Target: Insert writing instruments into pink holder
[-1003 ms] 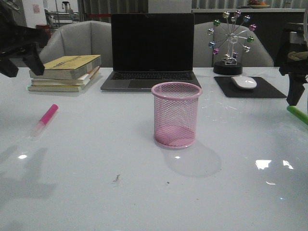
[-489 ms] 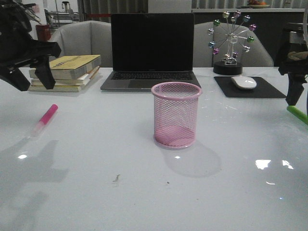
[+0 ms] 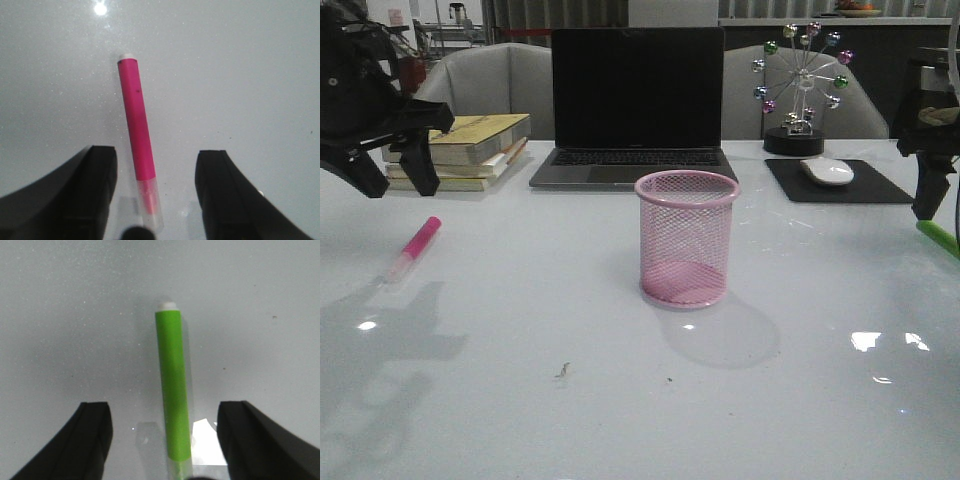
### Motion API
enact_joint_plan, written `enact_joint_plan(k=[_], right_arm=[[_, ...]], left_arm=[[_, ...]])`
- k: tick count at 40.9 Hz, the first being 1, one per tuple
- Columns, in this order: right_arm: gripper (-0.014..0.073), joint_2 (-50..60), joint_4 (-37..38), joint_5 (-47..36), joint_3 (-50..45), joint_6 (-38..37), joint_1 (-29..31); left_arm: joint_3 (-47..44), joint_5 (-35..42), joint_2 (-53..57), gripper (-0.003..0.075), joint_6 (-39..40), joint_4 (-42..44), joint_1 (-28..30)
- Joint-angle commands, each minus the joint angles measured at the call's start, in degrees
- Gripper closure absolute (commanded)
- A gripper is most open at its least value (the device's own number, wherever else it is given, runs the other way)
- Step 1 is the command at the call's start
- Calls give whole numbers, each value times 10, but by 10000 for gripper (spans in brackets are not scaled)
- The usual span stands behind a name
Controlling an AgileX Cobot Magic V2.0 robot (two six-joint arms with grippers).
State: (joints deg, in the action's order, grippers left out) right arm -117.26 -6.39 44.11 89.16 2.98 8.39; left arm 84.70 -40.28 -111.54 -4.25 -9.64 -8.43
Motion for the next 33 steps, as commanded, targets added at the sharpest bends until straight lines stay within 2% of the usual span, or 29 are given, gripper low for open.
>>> enact_joint_plan(k=[1, 17, 25, 33], right_arm=[[43, 29, -6, -16, 19, 5, 0], [44, 2, -5, -20, 19, 7, 0], [44, -7, 7, -28, 19, 71, -3], [44, -7, 15, -55, 19, 75, -2]], left_arm=[[19, 21, 32, 297, 3, 4, -1], [19, 23, 32, 297, 5, 4, 3], [19, 19, 32, 297, 5, 4, 3], [19, 18, 32, 297, 5, 4, 3]])
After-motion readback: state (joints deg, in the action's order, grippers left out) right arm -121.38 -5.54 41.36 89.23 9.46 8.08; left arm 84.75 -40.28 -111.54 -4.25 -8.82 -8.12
